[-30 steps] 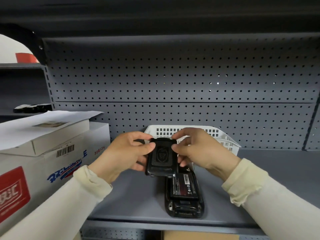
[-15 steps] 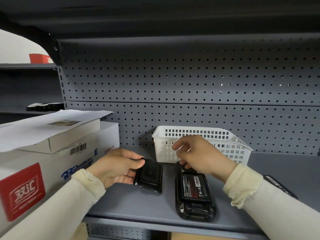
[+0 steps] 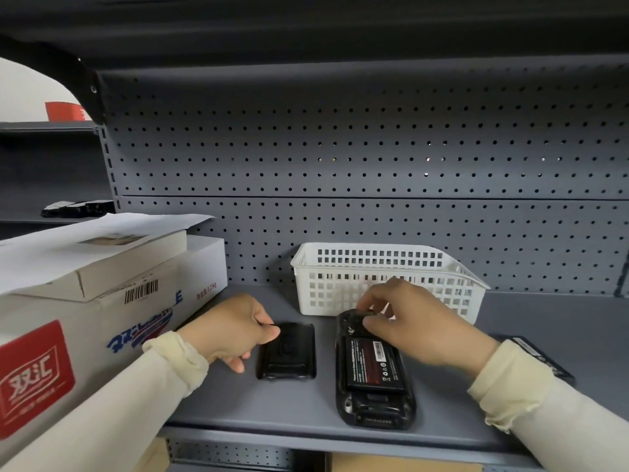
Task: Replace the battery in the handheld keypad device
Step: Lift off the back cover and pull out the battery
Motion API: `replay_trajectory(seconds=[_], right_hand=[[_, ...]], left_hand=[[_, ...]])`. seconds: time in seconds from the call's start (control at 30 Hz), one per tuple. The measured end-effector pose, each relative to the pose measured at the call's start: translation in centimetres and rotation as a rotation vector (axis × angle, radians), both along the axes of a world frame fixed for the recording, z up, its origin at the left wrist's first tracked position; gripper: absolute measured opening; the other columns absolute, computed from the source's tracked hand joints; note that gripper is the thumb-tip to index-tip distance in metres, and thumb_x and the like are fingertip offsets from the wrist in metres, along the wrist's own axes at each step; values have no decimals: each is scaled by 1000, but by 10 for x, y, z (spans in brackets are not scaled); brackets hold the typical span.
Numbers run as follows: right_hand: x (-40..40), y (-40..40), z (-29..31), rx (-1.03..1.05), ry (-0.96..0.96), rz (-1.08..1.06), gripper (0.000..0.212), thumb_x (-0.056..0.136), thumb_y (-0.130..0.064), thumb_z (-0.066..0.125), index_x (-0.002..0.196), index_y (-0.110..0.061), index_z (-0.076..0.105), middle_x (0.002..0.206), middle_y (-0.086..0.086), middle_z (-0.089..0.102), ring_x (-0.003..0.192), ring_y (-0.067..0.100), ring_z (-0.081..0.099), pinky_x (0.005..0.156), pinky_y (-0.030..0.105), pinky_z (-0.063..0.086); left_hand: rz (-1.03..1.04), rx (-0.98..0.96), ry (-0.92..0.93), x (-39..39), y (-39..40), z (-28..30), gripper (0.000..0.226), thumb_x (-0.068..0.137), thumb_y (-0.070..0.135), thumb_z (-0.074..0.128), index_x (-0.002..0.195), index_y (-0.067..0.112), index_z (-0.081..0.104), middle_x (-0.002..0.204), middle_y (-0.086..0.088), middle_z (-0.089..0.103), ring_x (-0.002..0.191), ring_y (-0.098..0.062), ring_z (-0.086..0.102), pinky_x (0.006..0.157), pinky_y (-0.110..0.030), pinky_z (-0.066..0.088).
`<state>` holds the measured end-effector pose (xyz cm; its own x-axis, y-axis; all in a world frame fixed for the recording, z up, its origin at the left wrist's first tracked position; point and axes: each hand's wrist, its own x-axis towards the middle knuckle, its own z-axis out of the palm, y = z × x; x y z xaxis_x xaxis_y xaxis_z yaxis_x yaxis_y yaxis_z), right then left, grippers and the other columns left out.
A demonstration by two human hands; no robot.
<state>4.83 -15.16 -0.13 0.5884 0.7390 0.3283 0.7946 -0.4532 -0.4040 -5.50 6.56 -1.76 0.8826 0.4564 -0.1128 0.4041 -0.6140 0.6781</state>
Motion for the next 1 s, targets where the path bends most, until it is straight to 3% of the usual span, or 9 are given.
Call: replay_trajectory(seconds=[0.3, 0.4, 0.5, 0.57, 0.63, 0.73, 0.83, 1.0], right_hand=[[-1, -14, -3, 4, -19, 21, 18, 84, -28, 55, 102, -29, 60, 103, -5, 50, 94, 11, 50, 74, 20, 34], [-1, -19, -3, 11, -25, 25, 18, 85, -28, 55, 102, -30, 60, 102, -5, 50, 95, 10, 49, 68, 13, 32], [-1, -24, -3, -7, -23, 41, 20, 84, -29, 56, 104, -30, 60, 102, -7, 48, 95, 7, 47, 67, 5, 30], [-1, -28, -3, -30, -22, 56, 20, 84, -31, 57, 104, -31, 60, 101, -9, 48, 93, 5, 48, 68, 4, 31], [-2, -31, -2, -51, -23, 73, 21, 85, -33, 56, 105, -31, 60, 101, -9, 48, 90, 3, 47, 69, 4, 32], [-4, -35, -3, -83, -38, 106, 25, 87, -33, 53, 111, -30, 59, 103, -6, 49, 88, -6, 43, 69, 1, 31], [-4, -36, -6, -106, -35, 136, 28, 90, -27, 48, 117, -28, 57, 104, 0, 53, 80, -24, 33, 72, -6, 28], [-8, -36, -8, -130, 24, 115, 36, 91, -31, 44, 126, -32, 49, 112, -6, 42, 87, -6, 41, 74, 2, 30]], left_hand=[[24, 108, -34, 1, -2, -5, 16, 86, 24, 60, 95, 11, 63, 98, -25, 68, 49, -20, 50, 37, -22, 45], [24, 174, -79, -2, -4, -1, 22, 86, 28, 59, 102, 13, 57, 100, -12, 66, 49, -17, 54, 39, -23, 46], [-50, 292, -259, -4, -14, 11, 16, 83, 35, 59, 97, 28, 56, 92, 12, 61, 46, -5, 58, 41, -14, 43], [-199, 354, -321, -6, -27, 21, 12, 79, 42, 60, 91, 39, 56, 91, 20, 62, 58, 9, 58, 51, -7, 41], [-360, 355, -308, -6, -40, 24, 19, 77, 47, 59, 94, 40, 60, 92, 24, 64, 77, 13, 58, 70, -8, 44], [-523, 365, -246, -5, -55, 19, 30, 81, 49, 54, 108, 37, 59, 108, 22, 61, 101, 11, 52, 94, -25, 45], [-613, 419, -209, -1, -63, 10, 41, 83, 53, 50, 120, 37, 51, 126, 21, 49, 117, 6, 41, 104, -23, 32], [-641, 360, -129, 0, -67, 5, 87, 59, 77, 49, 134, 33, 36, 132, 28, 31, 126, 10, 26, 107, -15, 22]])
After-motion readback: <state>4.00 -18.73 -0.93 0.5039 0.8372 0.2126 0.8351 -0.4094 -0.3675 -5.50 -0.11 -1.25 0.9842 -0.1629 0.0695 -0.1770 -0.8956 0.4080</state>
